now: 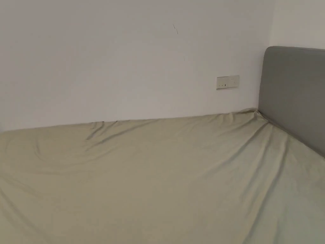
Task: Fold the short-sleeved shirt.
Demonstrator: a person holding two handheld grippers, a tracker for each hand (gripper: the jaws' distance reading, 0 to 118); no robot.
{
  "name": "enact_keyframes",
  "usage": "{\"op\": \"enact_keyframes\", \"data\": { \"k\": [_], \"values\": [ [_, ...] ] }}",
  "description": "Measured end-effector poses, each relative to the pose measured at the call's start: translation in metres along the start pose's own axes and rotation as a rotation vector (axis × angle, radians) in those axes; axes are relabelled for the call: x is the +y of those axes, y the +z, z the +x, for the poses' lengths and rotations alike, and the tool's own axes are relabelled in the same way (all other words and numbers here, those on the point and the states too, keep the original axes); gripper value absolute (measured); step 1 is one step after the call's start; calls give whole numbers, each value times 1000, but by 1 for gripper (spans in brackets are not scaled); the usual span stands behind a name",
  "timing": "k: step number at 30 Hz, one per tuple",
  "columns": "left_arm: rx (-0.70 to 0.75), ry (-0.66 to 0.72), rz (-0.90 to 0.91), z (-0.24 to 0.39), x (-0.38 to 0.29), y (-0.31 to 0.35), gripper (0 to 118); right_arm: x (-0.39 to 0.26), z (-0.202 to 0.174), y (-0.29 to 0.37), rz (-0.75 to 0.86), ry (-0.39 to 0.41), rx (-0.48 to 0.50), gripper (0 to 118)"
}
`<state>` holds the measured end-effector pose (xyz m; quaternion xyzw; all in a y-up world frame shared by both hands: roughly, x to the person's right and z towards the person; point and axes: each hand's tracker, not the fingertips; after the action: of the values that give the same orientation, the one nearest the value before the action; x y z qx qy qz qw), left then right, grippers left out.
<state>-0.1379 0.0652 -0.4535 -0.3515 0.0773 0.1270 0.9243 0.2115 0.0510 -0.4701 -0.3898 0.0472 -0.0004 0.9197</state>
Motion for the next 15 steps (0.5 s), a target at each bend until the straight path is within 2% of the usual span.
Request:
{"op": "enact_keyframes", "data": {
  "k": [2, 3, 6, 7, 9, 15],
  "values": [
    [58, -58, -97, 3, -14, -14, 118, -9, 0, -17, -179, -4, -64, 118],
    [54, -92, -128, 3, -20, -17, 118, -6, -4, -12, -97, 29, -59, 118],
    [41, -89, -100, 8, -8, -15, 118, -7, -8, -17, -100, 27, -63, 118],
    [68, -118, -166, 9, -13, -26, 118, -6, -5, -17, -108, 30, -56, 118],
    [154, -195, -152, 27, -13, -25, 118, -7, -8, -11, -98, 25, -54, 118],
    [116, -150, -159, 16, -12, -26, 118, -8, -7, -12, -98, 25, -57, 118]
  ]
}}
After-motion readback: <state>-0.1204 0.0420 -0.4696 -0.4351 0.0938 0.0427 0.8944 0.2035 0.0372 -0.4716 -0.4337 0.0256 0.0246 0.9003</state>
